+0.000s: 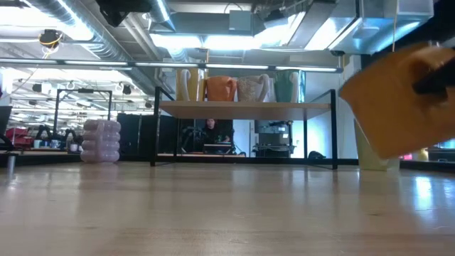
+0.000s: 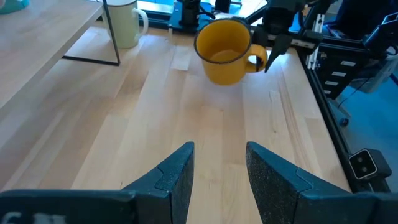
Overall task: Place coffee mugs
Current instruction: Put the yellow mug on the shelf
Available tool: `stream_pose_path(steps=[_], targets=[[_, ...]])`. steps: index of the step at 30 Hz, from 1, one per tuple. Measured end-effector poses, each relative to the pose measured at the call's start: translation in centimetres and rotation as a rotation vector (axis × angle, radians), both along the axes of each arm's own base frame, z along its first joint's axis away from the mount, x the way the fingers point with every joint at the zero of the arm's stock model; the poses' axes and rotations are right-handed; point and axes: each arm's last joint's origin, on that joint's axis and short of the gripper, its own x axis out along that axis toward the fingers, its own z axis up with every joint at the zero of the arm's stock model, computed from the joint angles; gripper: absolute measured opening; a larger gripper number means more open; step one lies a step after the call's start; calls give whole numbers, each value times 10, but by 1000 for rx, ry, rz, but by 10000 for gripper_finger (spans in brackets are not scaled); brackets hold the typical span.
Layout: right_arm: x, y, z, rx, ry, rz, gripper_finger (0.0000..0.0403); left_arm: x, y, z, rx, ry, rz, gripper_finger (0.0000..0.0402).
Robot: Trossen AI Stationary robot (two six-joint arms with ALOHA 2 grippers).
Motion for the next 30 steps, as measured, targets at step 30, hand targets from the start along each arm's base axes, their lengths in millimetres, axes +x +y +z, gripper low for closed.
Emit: stream_pose_path(steps=[30], targets=[[61, -115, 97, -194, -142, 98, 20, 3, -1, 7, -49, -72, 6, 140]])
